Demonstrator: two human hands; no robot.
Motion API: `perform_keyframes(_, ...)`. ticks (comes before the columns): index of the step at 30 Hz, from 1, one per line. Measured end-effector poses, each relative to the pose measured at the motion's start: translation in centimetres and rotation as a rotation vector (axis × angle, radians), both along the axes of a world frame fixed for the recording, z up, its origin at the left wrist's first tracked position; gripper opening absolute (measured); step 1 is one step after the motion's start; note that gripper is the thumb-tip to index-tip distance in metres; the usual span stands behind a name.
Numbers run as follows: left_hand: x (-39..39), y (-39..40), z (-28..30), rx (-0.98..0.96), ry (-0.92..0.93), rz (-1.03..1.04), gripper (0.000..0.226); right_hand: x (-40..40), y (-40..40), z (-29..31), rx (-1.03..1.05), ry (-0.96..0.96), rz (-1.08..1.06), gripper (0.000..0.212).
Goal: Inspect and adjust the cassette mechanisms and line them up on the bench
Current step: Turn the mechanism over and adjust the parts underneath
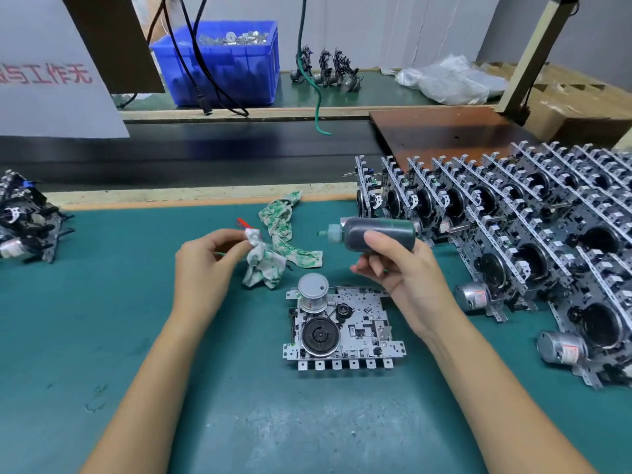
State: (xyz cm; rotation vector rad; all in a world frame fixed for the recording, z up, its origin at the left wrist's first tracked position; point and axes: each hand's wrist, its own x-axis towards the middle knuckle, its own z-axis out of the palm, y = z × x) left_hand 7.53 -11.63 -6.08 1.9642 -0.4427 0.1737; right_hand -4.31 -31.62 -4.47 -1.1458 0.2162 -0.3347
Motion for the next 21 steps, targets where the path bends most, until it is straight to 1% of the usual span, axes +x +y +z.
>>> perform_keyframes(2, -0.4, -0.3, -0.3, 0.201, -0.247, 0.064, 0.013, 0.0, 0.0, 0.0, 0.022, 0.006, 0.002, 0.046)
perform_keyframes(3, -0.4, -0.4, -0.4, 0.244, -0.343, 0.096, 0.015, 0.0, -0.1, 0.0, 0.036, 0.008, 0.004, 0.047)
perform_keyframes(4, -0.5, -0.5, -0.5, 0.239, -0.391, 0.122, 0.018, 0.0, -0.2, -0.1, 0.051, 0.009, 0.008, 0.046)
perform_keyframes(6, -0.8, -0.5, -0.4, 0.175, -0.421, 0.14, 0.02, 0.1, -0.2, -0.1, 0.072, 0.006, 0.017, 0.044)
perform_keyframes(11, -1.0, -0.9, -0.7, 0.179, -0.349, 0.103, 0.016, 0.2, -0.2, -0.3, 0.081, 0.01, 0.026, 0.04)
perform_keyframes(14, -1.1, -1.2, -0.8, 0.187, -0.344, 0.09, 0.017, 0.2, 0.0, -0.4, 0.083, 0.016, 0.043, 0.036)
perform_keyframes(17, -0.9, -1.1, -1.1, 0.198, -0.34, 0.089, 0.017, 0.3, 0.0, -0.5, 0.098, 0.032, 0.039, 0.039)
perform_keyframes(19, -0.7, -1.3, -1.3, 0.181, -0.246, 0.097, 0.022, 0.5, 0.0, -0.5, 0.176, 0.034, 0.033, 0.046)
perform_keyframes(21, -0.7, -1.9, -1.6, 0.166, -0.088, 0.108, 0.036, 0.6, 0.0, -0.5, 0.281, 0.032, 0.044, 0.047)
